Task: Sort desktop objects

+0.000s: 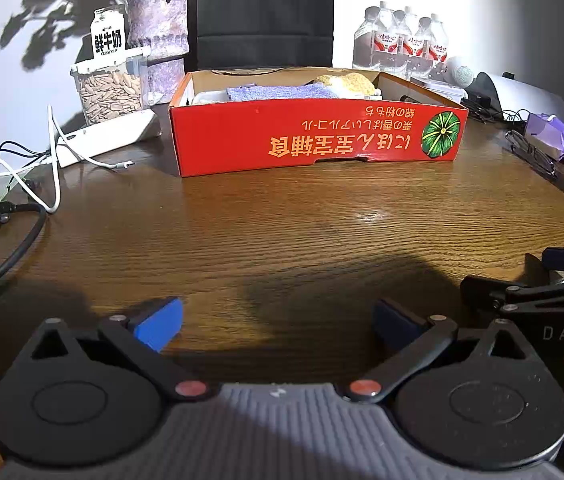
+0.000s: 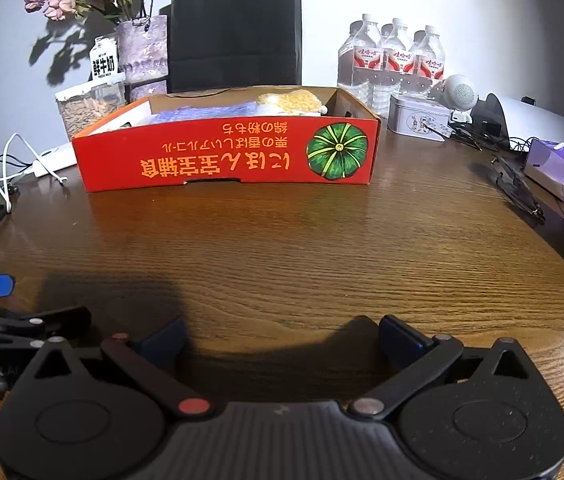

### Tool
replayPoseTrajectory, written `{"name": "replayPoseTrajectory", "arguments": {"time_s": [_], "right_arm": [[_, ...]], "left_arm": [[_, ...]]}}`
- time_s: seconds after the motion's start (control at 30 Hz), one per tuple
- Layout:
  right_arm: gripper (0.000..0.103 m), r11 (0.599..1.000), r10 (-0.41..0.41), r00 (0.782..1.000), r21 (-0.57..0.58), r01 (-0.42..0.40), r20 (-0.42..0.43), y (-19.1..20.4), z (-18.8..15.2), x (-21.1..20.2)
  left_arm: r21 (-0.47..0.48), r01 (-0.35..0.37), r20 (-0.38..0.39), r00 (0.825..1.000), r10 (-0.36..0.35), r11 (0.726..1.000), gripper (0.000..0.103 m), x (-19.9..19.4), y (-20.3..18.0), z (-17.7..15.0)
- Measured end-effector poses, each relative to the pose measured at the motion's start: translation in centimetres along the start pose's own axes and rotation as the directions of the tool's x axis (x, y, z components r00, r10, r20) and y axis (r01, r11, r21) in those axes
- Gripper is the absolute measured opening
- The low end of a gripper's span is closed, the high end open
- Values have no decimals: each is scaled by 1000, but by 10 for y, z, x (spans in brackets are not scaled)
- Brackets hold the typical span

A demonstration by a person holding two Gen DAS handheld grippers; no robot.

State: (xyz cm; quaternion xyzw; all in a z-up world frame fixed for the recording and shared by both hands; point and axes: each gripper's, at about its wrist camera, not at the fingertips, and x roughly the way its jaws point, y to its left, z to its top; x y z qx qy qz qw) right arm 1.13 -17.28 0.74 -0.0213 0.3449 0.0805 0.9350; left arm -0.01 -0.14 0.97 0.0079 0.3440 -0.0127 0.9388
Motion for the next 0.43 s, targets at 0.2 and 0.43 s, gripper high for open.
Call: {"name": "replayPoseTrajectory", "arguments": {"time_s": [0.2,0.43], "right_arm": [[103,1000,6,1000,-2,-6,0,-1,0,0],[103,1000,6,1000,-2,-6,0,-1,0,0]], "left_arm": [[0,0,0,1000,0,1000,103,0,1,0],[0,0,0,1000,0,1000,103,0,0,0]]}}
